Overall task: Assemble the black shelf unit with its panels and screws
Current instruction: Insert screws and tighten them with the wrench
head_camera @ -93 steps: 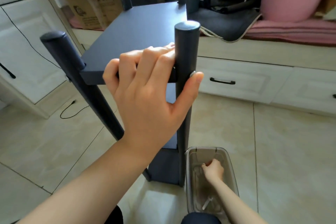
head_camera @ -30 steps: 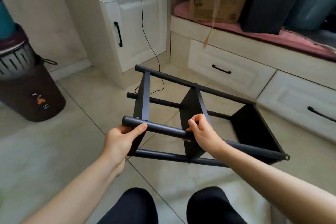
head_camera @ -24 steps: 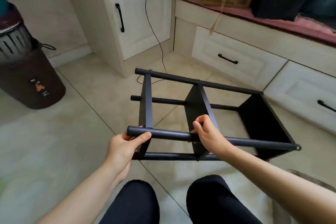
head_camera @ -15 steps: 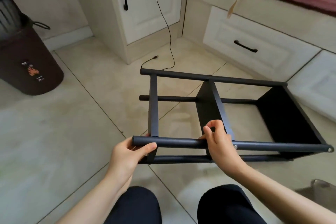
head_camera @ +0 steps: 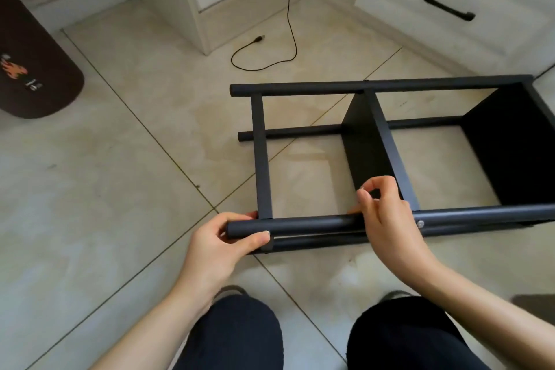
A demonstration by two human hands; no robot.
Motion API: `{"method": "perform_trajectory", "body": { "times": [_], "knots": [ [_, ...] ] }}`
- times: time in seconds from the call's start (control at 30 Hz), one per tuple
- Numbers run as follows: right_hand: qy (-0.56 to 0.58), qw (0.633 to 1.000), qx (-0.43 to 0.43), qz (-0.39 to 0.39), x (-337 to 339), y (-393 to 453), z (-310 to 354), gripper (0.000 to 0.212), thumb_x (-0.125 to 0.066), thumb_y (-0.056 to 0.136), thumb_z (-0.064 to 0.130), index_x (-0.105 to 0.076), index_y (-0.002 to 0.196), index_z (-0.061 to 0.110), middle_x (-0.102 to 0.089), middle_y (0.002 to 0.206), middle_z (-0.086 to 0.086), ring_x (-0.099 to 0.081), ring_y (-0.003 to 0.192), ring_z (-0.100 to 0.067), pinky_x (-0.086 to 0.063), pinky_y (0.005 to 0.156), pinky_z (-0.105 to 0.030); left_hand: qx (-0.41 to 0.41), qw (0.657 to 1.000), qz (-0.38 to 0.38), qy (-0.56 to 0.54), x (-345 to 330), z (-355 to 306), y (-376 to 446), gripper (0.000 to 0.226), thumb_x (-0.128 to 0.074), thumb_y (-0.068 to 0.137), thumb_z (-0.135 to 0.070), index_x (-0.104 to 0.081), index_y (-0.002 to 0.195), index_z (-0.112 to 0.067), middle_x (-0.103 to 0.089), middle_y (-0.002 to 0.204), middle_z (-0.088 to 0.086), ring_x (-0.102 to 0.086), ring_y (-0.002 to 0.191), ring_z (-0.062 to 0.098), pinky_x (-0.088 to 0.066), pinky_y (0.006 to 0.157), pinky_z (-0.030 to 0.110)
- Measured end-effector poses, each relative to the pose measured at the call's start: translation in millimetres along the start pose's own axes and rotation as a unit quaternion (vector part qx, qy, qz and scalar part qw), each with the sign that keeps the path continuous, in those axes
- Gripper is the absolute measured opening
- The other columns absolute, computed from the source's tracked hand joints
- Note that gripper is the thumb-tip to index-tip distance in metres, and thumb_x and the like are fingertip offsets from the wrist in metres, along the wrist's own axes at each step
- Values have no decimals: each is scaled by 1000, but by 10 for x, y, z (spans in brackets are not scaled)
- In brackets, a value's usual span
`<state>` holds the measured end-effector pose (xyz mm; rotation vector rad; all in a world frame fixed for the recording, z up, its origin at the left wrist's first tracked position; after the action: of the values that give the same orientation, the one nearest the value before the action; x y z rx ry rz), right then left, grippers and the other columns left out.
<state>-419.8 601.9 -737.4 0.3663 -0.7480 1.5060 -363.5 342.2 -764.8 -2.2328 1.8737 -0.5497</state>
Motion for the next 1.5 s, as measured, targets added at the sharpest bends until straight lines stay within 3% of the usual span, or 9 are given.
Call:
{"method": "perform_trajectory", "body": {
  "times": [0.2, 0.27, 0.4, 0.57, 0.7, 0.9, 1.1, 1.27, 1.5],
  "knots": [
    [-2, 1000, -9, 30, -14, 30, -36, 7, -43, 103, 33, -42, 102, 27, -63, 75, 4, -60, 74, -12, -41, 57, -19, -68, 990, 55, 107, 71, -83, 101, 59, -87, 73, -22, -62, 121, -45, -61, 123, -35, -50, 117, -19, -39, 84, -4],
    [-5, 999, -4, 37, -33, 15, -45, 6, -42, 103, 34, -41, 102, 28, -64, 76, 4, -60, 80, -16, -44, 61, -25, -104, 976, 104, 159, 56, -123, 130, 70, -84, 77, -25, -54, 130, -57, -47, 135, -44, -42, 120, -27, -32, 86, -8],
    [15, 998, -12, 56, -82, -44, -82, 6, -42, 104, 31, -39, 98, 31, -65, 74, 3, -56, 92, -24, -42, 64, -30, -121, 946, 199, 227, 54, -150, 200, 74, -82, 80, -33, -44, 132, -70, -17, 148, -52, -50, 113, -25, -42, 89, 2],
    [27, 997, -24, 65, -74, -52, -89, 5, -42, 104, 31, -39, 100, 29, -67, 77, 3, -56, 95, -25, -46, 71, -34, -269, 839, 199, 429, 88, -267, 307, 74, -61, 80, -73, -43, 147, -47, 0, 164, -30, -14, 148, -8, -25, 115, 29],
    [7, 997, -25, 68, -83, -39, -92, 6, -42, 102, 32, -39, 100, 29, -66, 77, 2, -56, 92, -26, -49, 72, -38, -359, 747, 211, 518, 28, -332, 375, 81, -49, 88, -72, -36, 155, -27, -14, 167, -10, -4, 155, 12, -7, 126, 38],
    [-81, 989, -22, 124, -50, 93, -76, 11, -45, 101, 40, -41, 99, 30, -70, 74, 4, -66, 68, -15, -57, 71, -43, -348, 777, 224, 475, -10, -205, 353, 82, -53, 91, -58, -24, 159, -21, -15, 168, -7, -10, 155, 13, -8, 125, 36],
    [-21, 974, 56, 219, -143, 265, 117, 7, -66, 93, 29, -59, 95, 31, -73, 87, 9, -68, 82, 1, -59, 79, -29, -343, 794, 230, 446, -55, -115, 329, 79, -52, 94, -48, -22, 158, -12, -12, 168, -6, -6, 156, 17, -10, 125, 33],
    [-6, 964, 90, 251, -373, 432, 257, 11, -72, 89, 20, -68, 98, 23, -71, 85, 6, -67, 80, -1, -57, 78, -21, -351, 798, 229, 433, -69, -99, 319, 76, -52, 96, -45, -26, 157, -10, -16, 168, -5, -8, 156, 21, -15, 124, 37],
    [48, 928, 21, 369, -648, 560, 214, 14, -68, 92, 11, -71, 104, 6, -75, 93, -13, -72, 86, -19, -60, 79, -28, -338, 803, 230, 433, -59, -94, 324, 74, -52, 95, -49, -31, 156, -14, -20, 167, -7, -10, 156, 20, -18, 122, 32]
  ]
}}
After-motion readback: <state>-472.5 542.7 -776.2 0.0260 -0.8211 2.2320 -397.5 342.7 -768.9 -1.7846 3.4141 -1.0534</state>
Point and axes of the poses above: each hand's wrist, its own y-axis towards the middle knuckle, its own x-axis out of the back of the hand, z = x × y, the point moved 4 cm from there along y, towards the middle knuckle
